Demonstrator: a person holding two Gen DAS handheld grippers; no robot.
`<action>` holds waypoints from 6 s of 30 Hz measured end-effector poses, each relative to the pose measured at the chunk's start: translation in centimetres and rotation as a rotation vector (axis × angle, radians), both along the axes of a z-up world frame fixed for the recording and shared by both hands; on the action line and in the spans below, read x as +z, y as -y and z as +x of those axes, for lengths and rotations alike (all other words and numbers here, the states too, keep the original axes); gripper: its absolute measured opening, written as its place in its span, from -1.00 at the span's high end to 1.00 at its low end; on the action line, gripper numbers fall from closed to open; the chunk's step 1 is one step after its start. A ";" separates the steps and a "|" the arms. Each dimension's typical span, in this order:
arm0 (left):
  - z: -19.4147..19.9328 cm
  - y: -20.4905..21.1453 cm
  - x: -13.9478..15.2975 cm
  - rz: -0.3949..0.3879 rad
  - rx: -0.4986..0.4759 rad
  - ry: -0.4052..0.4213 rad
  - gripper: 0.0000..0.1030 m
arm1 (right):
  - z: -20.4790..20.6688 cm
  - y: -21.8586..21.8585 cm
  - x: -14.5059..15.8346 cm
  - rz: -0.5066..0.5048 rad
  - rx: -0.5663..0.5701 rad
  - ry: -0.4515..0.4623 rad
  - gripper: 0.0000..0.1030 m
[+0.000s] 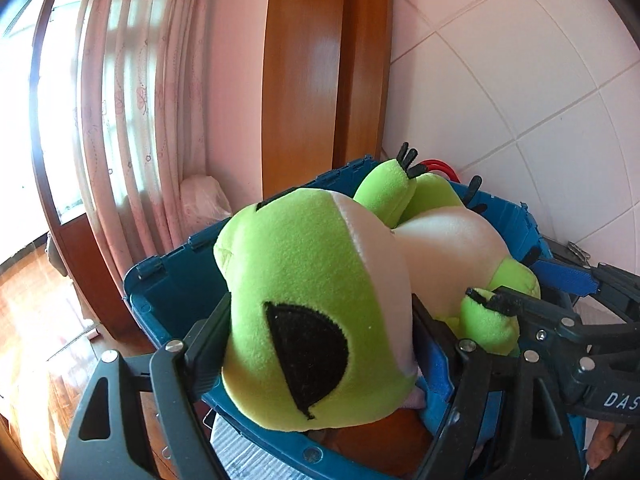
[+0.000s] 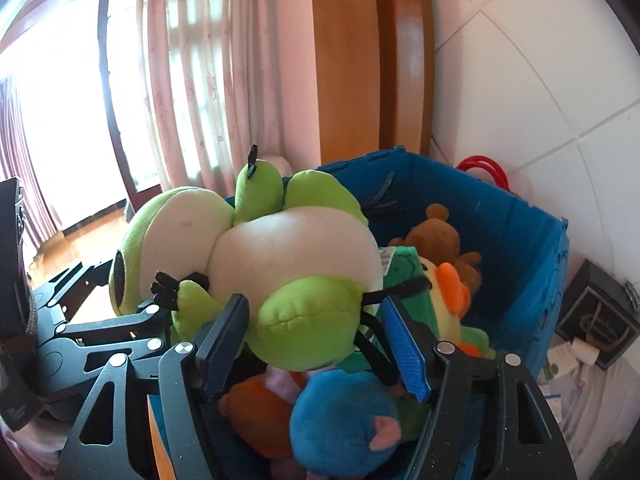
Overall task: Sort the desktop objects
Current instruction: 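Drop the frog plush into the blue crate and open both tools, then move both tools back toward the medicine boxes on the bed, then grasp the green syrup box with the right tool while the left tool grasps the white paracetamol box, then carry both boxes into the blue crate and open both tools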
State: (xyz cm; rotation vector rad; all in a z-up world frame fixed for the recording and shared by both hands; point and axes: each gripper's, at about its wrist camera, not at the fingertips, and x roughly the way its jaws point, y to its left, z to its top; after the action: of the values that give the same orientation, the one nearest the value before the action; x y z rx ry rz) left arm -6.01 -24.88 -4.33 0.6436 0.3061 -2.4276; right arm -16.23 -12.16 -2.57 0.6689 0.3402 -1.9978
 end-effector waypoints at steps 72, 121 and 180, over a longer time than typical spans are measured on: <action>-44.0 -34.4 -25.8 -0.032 -0.709 0.500 -0.92 | -26.2 -61.9 -22.7 0.212 -1.199 0.413 -1.00; -42.1 -44.0 -25.6 0.050 -0.730 0.532 -0.43 | -28.9 -62.3 -26.0 0.190 -1.154 0.496 -0.03; -4.9 -7.3 0.8 -0.121 -0.154 0.067 -0.57 | -1.6 -4.3 -0.4 -0.021 -0.293 -0.117 -0.99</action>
State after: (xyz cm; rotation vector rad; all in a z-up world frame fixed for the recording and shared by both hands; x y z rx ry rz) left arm -10.91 -17.61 -3.50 0.7156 0.0840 -2.5411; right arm -17.87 -7.86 -3.00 0.6174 0.3045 -2.3226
